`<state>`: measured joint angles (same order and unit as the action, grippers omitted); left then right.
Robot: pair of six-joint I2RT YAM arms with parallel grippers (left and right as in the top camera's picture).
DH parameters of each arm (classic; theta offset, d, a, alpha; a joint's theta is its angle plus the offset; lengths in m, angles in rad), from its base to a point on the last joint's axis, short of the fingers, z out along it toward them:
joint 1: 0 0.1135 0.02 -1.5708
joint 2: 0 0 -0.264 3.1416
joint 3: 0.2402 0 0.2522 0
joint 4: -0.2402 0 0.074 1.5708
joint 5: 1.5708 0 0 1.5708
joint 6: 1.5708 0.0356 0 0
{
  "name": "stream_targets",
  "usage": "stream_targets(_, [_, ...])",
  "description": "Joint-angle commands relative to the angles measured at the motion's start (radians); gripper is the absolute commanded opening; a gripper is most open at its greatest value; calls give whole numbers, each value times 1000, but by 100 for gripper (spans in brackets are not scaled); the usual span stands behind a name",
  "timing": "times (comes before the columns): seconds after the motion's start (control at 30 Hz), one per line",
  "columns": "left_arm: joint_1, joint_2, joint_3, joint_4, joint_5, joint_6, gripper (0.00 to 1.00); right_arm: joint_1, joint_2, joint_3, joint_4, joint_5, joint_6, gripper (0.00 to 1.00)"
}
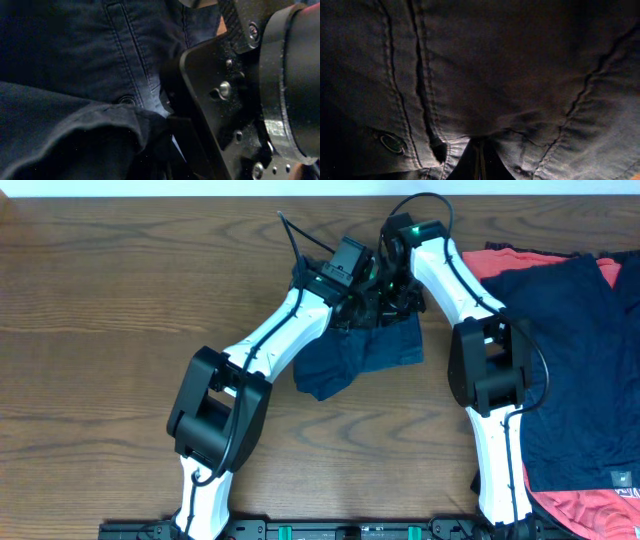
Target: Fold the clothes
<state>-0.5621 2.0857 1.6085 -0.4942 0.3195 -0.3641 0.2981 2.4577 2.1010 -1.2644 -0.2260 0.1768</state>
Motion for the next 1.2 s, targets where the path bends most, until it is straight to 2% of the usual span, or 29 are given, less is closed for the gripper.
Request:
stream_targets(0.0, [-51, -6, 13, 33, 53, 6, 6, 32, 15, 14, 8, -24, 0, 7])
stream_targets(0.07, [-50, -5, 13, 32, 53, 7, 6, 32, 12, 15, 8, -7, 2, 25])
stream_targets(0.13, [-50, -3, 13, 33, 53, 7, 6, 30, 3, 20, 3, -6, 0, 26])
stream_targets(0.17, [-50, 0, 13, 33, 53, 7, 6, 29, -3, 26, -5, -6, 0, 32])
stream_targets(0.23, [-50, 3, 13, 32, 53, 7, 6, 29, -17, 38, -16, -3, -14, 35])
stream_targets(0.47, [-50, 10, 13, 32, 53, 7, 6, 27, -104, 117, -54, 59, -13, 33])
stream_targets(0.57, [-50, 10, 13, 32, 53, 7, 6, 21, -147, 186, -100, 118, -6, 50])
stream_targets(0.6, [-50, 11, 13, 32, 53, 7, 6, 18, -155, 202, -111, 132, -6, 52])
stream_targets(0.77, [-50, 21, 12, 33, 49, 7, 6, -3, -181, 315, -206, 196, -5, 43])
stream_targets(0.9, [-51, 35, 12, 32, 50, 3, 6, -21, -181, 352, -249, 211, 10, 49])
stream_targets(1.0, [-51, 48, 12, 28, 50, -1, 6, -33, -180, 350, -275, 211, 10, 46])
stream_targets(1.1, [-51, 64, 12, 26, 50, -2, 6, -44, -180, 349, -282, 233, 44, 70])
stream_targets(1.17, [-51, 78, 12, 26, 50, -2, 6, -54, -180, 349, -282, 246, 53, 74])
